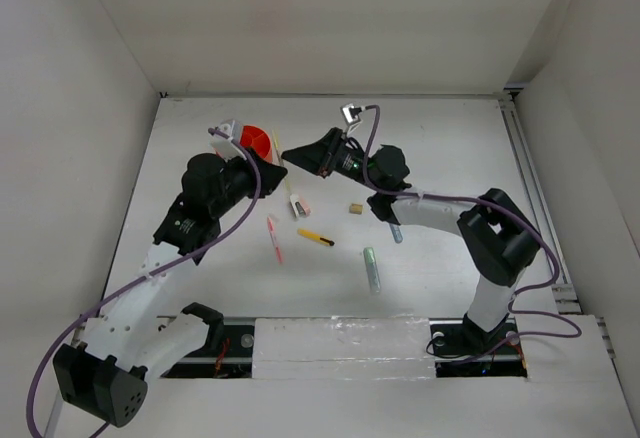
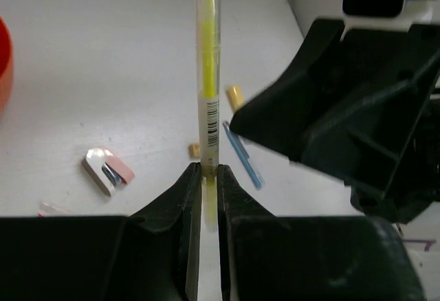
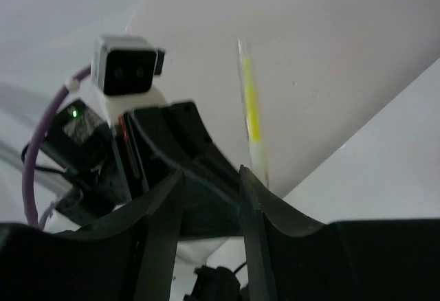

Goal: Sort the stationery into containers
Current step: Cap the pen, then place the stationery into the container

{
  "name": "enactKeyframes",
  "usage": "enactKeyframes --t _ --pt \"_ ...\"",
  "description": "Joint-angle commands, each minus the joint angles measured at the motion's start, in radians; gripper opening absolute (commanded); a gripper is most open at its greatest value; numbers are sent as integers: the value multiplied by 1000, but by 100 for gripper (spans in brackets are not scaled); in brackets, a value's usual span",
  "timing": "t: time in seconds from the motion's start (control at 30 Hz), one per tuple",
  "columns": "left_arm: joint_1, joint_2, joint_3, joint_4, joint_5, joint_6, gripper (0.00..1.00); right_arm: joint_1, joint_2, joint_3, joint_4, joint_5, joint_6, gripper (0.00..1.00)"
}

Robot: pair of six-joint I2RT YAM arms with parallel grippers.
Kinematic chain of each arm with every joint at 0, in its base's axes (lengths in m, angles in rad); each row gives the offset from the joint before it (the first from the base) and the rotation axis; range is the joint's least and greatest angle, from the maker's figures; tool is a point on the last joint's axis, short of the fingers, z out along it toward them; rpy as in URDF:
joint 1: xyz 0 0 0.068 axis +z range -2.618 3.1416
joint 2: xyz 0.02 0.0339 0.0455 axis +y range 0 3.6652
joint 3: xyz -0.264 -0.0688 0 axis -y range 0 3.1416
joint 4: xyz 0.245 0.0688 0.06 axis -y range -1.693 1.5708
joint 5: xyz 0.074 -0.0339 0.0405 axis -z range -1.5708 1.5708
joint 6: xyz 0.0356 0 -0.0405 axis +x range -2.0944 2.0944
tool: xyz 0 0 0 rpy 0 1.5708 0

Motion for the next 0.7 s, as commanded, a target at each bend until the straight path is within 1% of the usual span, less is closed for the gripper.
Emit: enactKeyframes --t 0.0,0.03,0.1,0.13,0.17,0.23,0.27,0.37,0.4,0.47,0.5,0.6,0.63,0.67 --pt "15 -10 7 172 -70 -7 0 11 0 28 77 -130 32 45" --pt "15 0 7 172 -70 -7 0 11 0 28 77 -130 32 50" --pt "15 0 7 183 -70 -7 0 11 0 37 86 -139 32 55" --pt "15 0 7 183 -70 -7 0 0 0 37 86 -139 32 60" --pt "15 10 7 183 -70 -7 0 0 0 37 86 -139 32 69" --pt "15 10 18 174 -90 -7 0 -12 0 37 96 -139 32 74" --pt "15 22 18 174 -119 -7 0 -27 0 22 109 -139 32 83" --pt "15 45 81 107 -200 13 0 -79 0 -26 138 -130 32 86" --pt "15 66 102 87 -261 33 0 -96 0 -40 161 -130 32 86" --pt "15 89 166 38 -335 42 0 -147 -9 -66 185 -130 32 86" --pt "15 118 190 21 -414 59 0 -162 -9 -87 198 -130 12 86" --pt "15 161 263 -9 -551 112 0 -218 -19 -101 208 -164 -37 86" --pt "15 190 276 -9 -635 141 0 -230 -19 -101 208 -176 -82 86" --pt "15 207 288 2 -683 195 0 -248 -19 -110 208 -188 -99 86"
